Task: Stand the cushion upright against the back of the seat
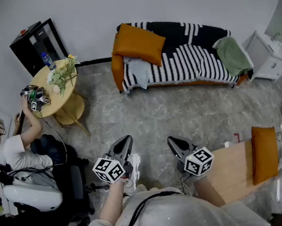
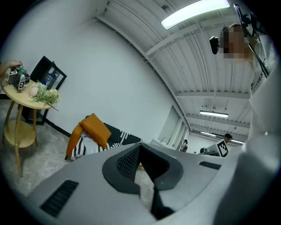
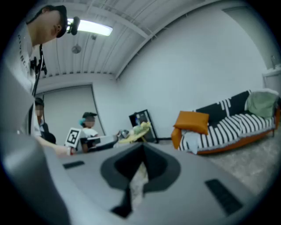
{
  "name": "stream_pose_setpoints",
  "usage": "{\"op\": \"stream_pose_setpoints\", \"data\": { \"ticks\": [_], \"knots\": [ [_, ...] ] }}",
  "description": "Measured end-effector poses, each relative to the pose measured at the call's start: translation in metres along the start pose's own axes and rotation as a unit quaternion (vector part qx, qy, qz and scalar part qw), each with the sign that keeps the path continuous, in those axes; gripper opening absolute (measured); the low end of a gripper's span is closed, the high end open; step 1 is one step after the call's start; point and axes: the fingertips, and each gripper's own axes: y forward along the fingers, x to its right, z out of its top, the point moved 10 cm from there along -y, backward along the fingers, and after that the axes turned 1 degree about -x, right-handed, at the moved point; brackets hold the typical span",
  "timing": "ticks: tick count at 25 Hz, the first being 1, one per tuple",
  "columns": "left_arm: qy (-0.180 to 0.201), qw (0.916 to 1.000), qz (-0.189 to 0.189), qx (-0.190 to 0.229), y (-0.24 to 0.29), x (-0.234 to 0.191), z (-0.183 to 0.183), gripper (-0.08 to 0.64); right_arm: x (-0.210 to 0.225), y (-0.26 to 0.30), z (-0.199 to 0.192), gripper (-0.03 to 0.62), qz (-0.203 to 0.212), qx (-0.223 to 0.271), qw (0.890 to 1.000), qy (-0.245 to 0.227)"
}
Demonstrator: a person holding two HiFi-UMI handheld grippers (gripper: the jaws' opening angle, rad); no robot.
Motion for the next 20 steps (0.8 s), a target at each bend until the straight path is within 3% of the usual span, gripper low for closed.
{"op": "stream_pose_setpoints", "data": {
  "ticks": [20],
  "knots": [
    [0.003,0.9998,0.018,0.003,0.012,0.001,-0.013,0.023,0.021,-0.004,-0.006,0.017,-0.006,0.004,1.000,0.000]
  ]
}}
